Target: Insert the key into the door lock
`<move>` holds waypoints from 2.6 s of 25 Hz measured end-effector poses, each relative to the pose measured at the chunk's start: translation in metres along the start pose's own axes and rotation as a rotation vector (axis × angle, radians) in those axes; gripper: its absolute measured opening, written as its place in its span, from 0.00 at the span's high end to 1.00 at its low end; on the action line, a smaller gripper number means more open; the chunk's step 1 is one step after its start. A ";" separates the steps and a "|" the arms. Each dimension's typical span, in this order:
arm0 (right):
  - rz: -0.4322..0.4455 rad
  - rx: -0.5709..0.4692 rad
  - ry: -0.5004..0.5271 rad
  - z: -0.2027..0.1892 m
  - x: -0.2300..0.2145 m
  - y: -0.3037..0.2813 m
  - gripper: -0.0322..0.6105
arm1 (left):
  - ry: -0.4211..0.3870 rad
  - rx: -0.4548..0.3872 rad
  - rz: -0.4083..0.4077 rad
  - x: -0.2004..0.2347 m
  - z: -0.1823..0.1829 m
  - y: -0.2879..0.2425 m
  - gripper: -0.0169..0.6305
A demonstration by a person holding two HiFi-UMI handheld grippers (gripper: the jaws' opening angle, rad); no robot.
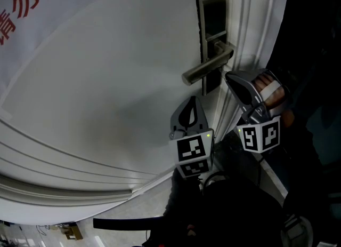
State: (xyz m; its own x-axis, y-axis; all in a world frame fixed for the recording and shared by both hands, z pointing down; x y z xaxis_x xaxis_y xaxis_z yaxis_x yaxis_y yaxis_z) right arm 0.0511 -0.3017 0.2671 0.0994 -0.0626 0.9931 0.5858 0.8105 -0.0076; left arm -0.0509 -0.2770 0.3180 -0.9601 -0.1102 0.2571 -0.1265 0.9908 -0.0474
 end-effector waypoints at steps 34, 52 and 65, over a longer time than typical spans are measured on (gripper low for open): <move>0.013 0.023 0.019 0.002 0.000 -0.008 0.93 | 0.004 0.018 -0.027 0.000 -0.001 -0.004 0.97; 0.020 0.024 0.026 0.002 -0.002 -0.008 0.93 | 0.000 0.010 -0.026 0.001 0.000 -0.004 0.97; 0.024 0.031 0.030 0.002 -0.002 -0.009 0.93 | -0.001 0.011 -0.031 0.001 0.001 -0.004 0.97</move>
State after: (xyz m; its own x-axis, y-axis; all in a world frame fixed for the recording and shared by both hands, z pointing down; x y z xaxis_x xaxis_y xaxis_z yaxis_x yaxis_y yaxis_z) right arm 0.0443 -0.3076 0.2659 0.1372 -0.0599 0.9887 0.5576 0.8297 -0.0271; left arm -0.0517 -0.2807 0.3176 -0.9560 -0.1409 0.2573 -0.1588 0.9860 -0.0502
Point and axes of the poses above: the fingertips, and each gripper's own axes: y backward along the fingers, x to its left, z out of its top, the point moved 3 cm from there along y, backward along the fingers, and after that the axes turned 9 degrees about y, right-handed, at the moved point
